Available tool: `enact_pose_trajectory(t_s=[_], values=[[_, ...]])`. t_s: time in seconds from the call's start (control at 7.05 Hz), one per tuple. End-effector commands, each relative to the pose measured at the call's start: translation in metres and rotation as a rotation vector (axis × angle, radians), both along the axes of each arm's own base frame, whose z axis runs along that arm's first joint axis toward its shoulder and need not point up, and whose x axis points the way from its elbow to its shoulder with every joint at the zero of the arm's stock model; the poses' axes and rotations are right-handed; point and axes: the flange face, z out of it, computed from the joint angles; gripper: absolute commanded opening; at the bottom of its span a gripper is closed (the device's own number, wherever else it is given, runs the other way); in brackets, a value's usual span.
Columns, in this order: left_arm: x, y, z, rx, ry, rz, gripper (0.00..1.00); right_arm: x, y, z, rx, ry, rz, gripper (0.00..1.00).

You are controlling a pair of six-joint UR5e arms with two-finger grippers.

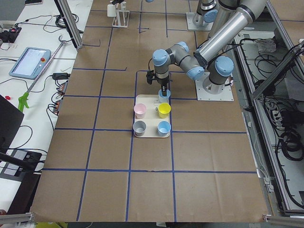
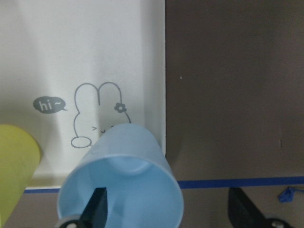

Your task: Transfer IKEA cup to right arm and place on rack

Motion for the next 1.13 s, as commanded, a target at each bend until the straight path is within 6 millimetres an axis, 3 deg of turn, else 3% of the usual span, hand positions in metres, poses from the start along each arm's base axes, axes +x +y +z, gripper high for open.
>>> enact_pose_trajectory(t_s=[0.0,0.43,0.57,0.71,0.99], values=[[0.000,0.001,0.001,0.001,-0.002,0.003,0.00,0.000,0.000,0.000,0.032,-0.040,-0.014,1.00],[0.001,-0.003,0.015,-0.028,-0.021,-0.001,0.00,0.000,0.000,0.000,0.031,-0.041,-0.011,1.00],[0.003,-0.009,0.034,-0.066,-0.045,0.006,0.00,0.000,0.000,-0.001,0.032,-0.041,-0.011,1.00],[0.008,-0.020,0.068,-0.060,-0.038,0.018,0.00,0.000,0.000,0.000,0.031,-0.041,-0.011,1.00],[0.005,-0.056,0.165,-0.045,-0.026,-0.014,0.00,0.000,-0.001,-0.002,0.034,-0.040,-0.012,1.00]])
